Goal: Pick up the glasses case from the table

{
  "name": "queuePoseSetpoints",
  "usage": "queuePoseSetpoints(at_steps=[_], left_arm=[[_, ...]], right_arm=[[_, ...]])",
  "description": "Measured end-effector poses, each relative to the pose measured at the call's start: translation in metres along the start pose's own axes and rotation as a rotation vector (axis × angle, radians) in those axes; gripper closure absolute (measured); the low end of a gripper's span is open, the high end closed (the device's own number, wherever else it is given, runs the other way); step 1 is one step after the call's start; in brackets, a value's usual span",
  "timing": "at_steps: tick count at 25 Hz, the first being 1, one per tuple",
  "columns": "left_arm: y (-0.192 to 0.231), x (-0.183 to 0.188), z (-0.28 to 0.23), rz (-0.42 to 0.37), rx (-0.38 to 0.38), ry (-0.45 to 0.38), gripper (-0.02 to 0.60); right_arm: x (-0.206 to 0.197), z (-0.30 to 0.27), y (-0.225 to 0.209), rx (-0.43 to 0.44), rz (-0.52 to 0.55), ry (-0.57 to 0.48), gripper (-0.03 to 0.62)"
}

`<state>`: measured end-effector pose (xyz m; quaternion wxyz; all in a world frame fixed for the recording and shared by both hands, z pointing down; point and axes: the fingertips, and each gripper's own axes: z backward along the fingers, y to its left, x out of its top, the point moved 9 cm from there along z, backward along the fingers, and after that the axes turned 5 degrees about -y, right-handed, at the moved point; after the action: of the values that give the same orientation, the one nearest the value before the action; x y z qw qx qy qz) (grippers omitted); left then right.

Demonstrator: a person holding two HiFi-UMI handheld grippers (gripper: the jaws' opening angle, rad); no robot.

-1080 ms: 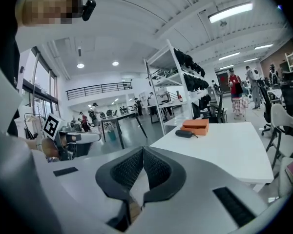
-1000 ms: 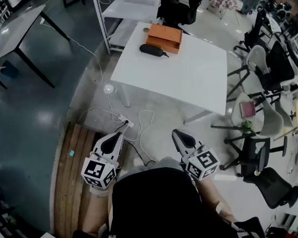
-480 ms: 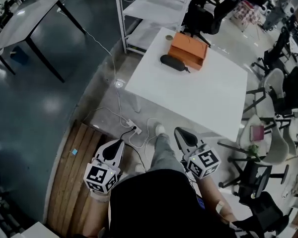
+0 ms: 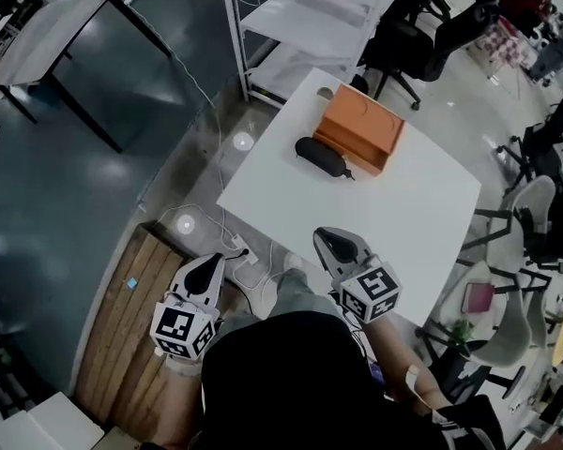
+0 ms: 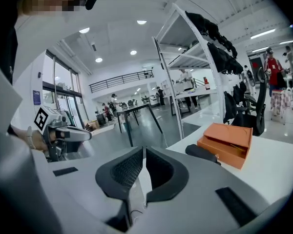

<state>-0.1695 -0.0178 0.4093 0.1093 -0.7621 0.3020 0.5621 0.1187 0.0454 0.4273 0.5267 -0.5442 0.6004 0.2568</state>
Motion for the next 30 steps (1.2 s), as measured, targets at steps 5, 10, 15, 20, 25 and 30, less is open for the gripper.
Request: queuePoseSetpoints(at_steps=[5, 10, 15, 20, 25, 30], left_arm=[[-0.009, 0.012, -0.041, 0.021, 0.090, 0.015, 0.563], [-0.011, 0.015, -0.061, 0.061, 0.124, 0.037, 0.563], [-0.003, 0.010, -0.070, 0.084, 0.156, 0.053, 0.563], [0.010, 0.004, -0.071, 0.116, 0.183, 0.069, 0.563], [0.024, 0.001, -0.063, 0.138, 0.227, 0.079, 0.563], [0.036, -0.005, -0.056, 0.177, 0.274, 0.090, 0.563]], right_arm=[[0.000, -0.029, -0.056, 0.022, 0.028, 0.062, 0.562], [-0.002, -0.058, -0.096, 0.004, 0.086, 0.114, 0.523], [-0.010, -0.090, -0.127, -0.033, 0.160, 0.174, 0.445], [-0.017, -0.121, -0.153, -0.059, 0.248, 0.253, 0.374], [-0.027, -0.149, -0.178, -0.103, 0.259, 0.336, 0.307], [-0.045, -0.174, -0.199, -0.128, 0.306, 0.428, 0.281]])
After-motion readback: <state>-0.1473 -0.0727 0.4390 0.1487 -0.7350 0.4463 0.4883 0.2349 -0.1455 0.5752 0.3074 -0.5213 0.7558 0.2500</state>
